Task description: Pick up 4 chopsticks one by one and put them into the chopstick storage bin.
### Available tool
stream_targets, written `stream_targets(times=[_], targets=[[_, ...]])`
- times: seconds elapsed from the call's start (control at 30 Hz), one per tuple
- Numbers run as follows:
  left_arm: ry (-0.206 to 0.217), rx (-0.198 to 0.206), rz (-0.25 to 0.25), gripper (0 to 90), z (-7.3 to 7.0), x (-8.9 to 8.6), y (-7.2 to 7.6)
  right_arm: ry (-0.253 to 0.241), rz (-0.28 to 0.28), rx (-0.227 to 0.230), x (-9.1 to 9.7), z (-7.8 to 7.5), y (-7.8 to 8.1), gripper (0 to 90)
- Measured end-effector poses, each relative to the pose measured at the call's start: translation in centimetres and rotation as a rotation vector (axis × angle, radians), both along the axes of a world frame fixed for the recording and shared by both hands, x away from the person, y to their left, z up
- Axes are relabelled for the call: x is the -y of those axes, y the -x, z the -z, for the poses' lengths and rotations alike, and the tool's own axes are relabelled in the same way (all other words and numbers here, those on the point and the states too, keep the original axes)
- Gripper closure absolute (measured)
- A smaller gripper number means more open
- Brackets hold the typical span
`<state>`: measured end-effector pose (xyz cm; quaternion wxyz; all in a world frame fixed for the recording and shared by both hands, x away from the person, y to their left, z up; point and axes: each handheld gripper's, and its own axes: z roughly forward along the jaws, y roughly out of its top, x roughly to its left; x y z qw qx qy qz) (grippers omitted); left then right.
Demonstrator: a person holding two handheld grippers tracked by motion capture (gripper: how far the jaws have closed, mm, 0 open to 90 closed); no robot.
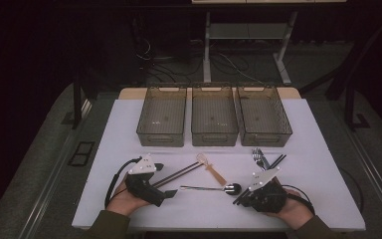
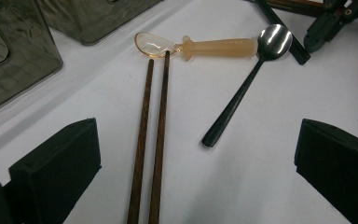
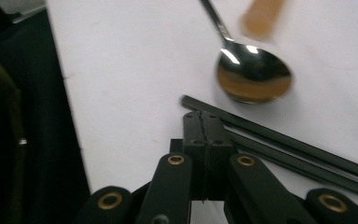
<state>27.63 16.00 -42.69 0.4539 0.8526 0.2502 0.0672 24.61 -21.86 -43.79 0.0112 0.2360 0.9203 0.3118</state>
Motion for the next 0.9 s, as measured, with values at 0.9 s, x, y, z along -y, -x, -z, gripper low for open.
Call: stream_targets(times=[0.9], targets=[[-0.004,0.002,0.006,0.0,0.0,0.1,0.0,-0.042,-0.023,0.004,-3.2,0.3,0.3,90.0]])
